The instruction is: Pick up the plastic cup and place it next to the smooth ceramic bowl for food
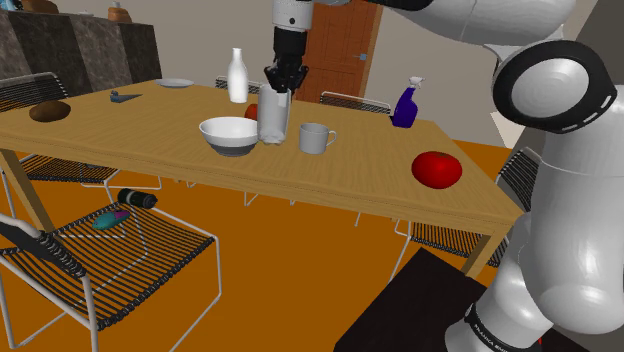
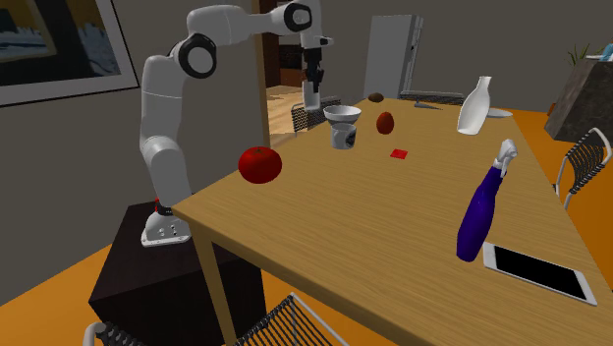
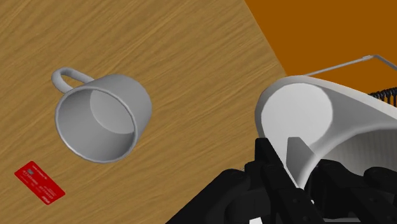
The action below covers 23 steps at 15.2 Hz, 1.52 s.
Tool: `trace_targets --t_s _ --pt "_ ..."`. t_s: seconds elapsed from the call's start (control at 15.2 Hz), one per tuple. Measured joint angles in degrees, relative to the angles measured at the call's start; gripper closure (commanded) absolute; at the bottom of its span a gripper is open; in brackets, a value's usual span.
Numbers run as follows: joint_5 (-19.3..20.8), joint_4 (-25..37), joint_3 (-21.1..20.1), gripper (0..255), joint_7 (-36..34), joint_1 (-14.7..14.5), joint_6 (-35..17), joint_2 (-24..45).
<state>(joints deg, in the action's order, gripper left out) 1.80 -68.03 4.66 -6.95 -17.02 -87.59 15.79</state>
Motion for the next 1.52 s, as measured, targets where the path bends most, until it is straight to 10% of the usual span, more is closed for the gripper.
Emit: trace_targets --t_s 1.45,1.52 --pt "0.4 -18.1 -0.1 255 -0.7 -0.2 -14.2 -4.0" --pt "0.4 -18.1 -0.1 0 -0.7 -0.2 -14.2 -4.0"
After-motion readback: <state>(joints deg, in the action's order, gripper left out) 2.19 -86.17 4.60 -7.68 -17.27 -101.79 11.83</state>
